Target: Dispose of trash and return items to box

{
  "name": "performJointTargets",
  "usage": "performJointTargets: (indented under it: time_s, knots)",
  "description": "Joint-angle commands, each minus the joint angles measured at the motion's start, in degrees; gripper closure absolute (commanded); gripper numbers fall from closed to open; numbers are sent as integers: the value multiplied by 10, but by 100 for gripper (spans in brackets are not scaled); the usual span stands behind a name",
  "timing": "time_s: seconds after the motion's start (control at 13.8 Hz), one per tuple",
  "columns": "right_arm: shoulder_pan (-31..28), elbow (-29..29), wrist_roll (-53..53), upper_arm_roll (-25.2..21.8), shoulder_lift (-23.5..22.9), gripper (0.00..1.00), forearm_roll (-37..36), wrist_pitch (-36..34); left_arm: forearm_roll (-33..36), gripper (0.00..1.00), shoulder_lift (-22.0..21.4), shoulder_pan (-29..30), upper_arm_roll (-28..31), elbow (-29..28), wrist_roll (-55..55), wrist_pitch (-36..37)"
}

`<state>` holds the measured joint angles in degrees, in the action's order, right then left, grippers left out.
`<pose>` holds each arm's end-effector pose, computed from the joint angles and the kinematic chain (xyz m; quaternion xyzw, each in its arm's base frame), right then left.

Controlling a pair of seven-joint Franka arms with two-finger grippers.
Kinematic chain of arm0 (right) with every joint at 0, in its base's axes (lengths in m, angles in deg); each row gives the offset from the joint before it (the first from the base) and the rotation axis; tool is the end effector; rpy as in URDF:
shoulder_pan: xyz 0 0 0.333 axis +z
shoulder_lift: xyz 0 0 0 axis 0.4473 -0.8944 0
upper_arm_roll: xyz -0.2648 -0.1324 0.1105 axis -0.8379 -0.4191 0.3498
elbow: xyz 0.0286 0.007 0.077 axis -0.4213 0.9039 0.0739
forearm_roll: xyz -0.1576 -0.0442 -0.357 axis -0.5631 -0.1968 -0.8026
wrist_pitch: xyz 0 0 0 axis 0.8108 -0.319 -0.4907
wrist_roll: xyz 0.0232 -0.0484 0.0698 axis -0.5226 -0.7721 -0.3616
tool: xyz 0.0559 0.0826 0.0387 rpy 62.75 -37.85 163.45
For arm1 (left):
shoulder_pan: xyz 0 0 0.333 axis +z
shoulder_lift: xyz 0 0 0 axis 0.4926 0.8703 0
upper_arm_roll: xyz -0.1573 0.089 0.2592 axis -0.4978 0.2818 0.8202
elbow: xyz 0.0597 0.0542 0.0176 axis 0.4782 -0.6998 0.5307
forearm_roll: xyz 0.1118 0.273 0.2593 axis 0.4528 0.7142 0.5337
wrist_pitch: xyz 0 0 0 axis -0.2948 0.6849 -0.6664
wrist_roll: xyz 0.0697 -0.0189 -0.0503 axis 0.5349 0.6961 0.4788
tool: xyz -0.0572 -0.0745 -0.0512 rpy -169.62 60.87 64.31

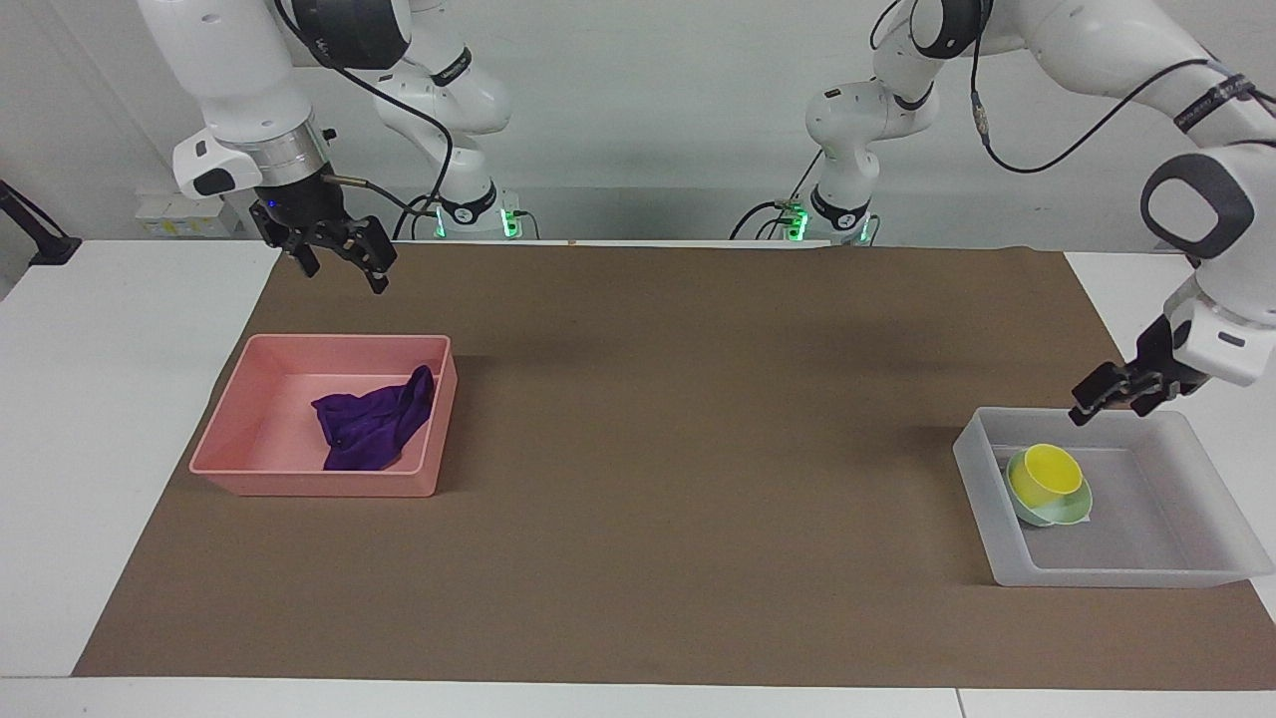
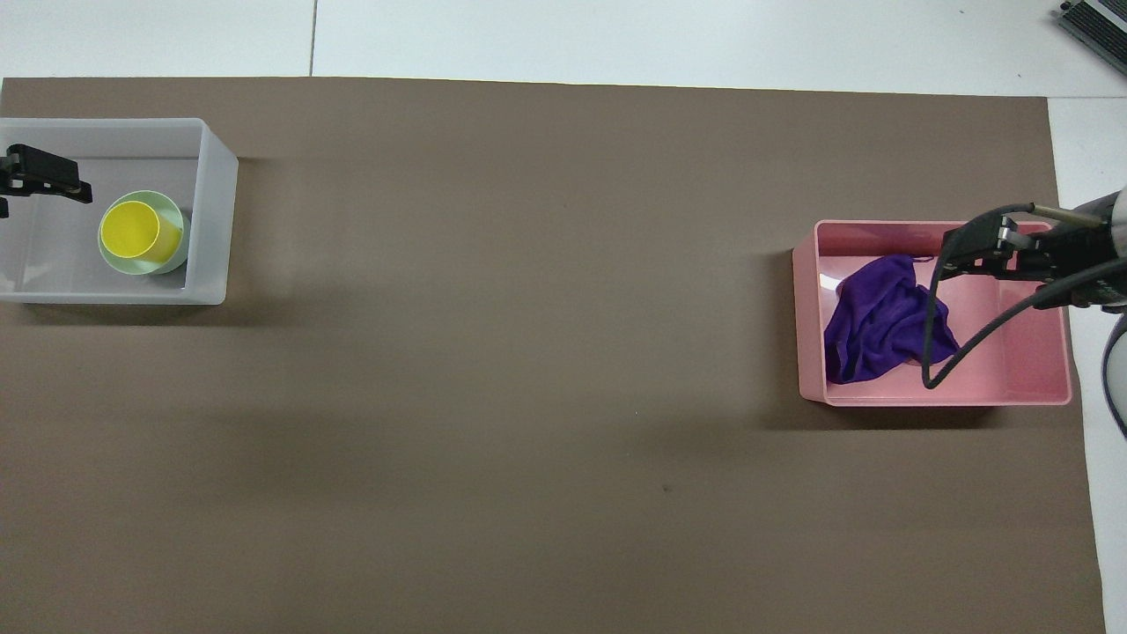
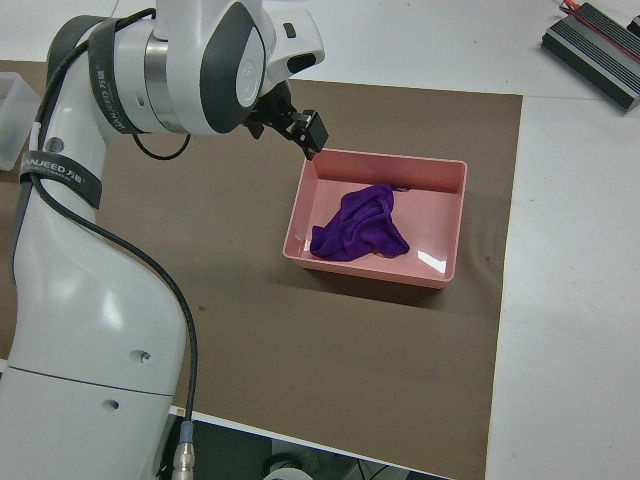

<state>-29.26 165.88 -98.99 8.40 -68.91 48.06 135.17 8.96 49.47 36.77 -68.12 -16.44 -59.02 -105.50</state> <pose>0.5552 0.0115 0.6200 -0.9887 0.1495 -0.0129 0.0005 0.6399 0.0744 0.5543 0.9984 0.0340 0.0309 0.0333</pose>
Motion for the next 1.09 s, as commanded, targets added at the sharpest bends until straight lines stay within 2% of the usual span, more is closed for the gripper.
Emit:
performJointTargets:
  time_s: [0.0, 0.07, 0.22, 0.36, 0.72, 1.01]
  knots:
    - [-7, 0, 15, 3, 1, 0, 3, -7, 21, 0, -77, -44, 4, -23, 2, 89]
    - [-7, 0, 14, 3, 1, 0, 3, -7, 43, 0, -101, -58, 5, -32, 3, 123]
    - [-7, 0, 14, 3, 1, 0, 3, -7, 54, 0, -121, -93, 5, -43, 11, 162]
    - [-7, 0, 15, 3, 1, 0, 3, -7, 68, 0, -141, -108, 8, -81, 12, 131]
    - [-7, 0, 14, 3, 1, 0, 3, -7, 63, 0, -140, -105, 6, -60, 6, 137]
    - [-7, 0, 15, 3, 1, 0, 3, -7, 56, 0, -136, -106, 7, -65, 12, 140]
